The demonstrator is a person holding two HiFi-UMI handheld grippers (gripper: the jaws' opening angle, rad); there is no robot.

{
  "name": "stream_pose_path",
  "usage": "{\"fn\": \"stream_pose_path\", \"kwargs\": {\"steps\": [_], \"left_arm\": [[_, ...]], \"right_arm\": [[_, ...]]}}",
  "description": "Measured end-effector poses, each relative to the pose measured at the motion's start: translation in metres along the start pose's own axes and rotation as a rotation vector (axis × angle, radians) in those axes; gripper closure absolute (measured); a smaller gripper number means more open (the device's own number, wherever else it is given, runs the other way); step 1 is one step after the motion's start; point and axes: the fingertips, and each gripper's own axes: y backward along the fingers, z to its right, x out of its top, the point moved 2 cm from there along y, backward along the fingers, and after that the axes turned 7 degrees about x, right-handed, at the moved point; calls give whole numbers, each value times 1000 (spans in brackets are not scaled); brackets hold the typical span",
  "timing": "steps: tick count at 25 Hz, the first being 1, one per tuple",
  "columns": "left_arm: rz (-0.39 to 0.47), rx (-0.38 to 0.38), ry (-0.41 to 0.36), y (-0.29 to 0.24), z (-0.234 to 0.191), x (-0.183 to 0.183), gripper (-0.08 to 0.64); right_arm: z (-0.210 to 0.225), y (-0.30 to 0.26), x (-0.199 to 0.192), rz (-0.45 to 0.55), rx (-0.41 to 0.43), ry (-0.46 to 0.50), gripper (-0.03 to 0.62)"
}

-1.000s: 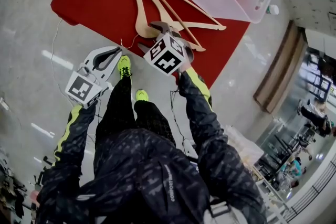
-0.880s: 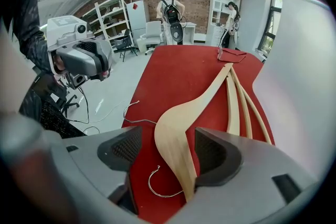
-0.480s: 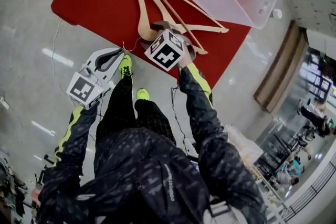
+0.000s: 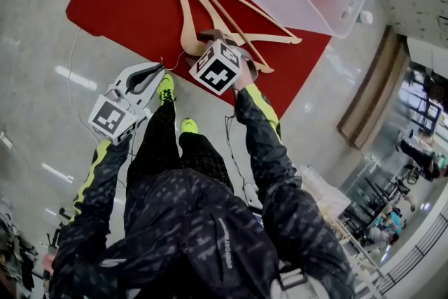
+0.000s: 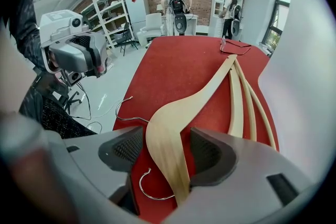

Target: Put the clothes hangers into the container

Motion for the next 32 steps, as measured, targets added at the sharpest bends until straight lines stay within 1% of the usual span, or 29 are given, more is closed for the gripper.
{"fn": "stream_pose_path", "kwargs": {"steps": [1, 3, 4, 13, 23, 28, 32], "left_arm": [[-1, 0, -2, -1, 0, 2, 548], [-3, 0, -5, -4, 1, 5, 548], [-4, -1, -5, -5, 1, 6, 548], [3, -2, -9, -6, 2, 0, 548], [17, 5, -16, 2, 3, 14, 548], [26, -5, -40, 2, 7, 27, 548], [31, -4, -58, 2, 6, 38, 548]], "right_arm": [[0, 0, 0, -4, 1, 2, 307], [-2, 2, 0, -13, 0, 13, 358], [-2, 2, 0, -16, -6, 20, 373], [-8, -1, -9, -35, -32, 29, 376], [-22, 29, 3, -10, -48, 15, 376], [-29, 46, 2, -1, -53, 10, 377], [-34, 57, 2, -7, -79, 26, 377]]}}
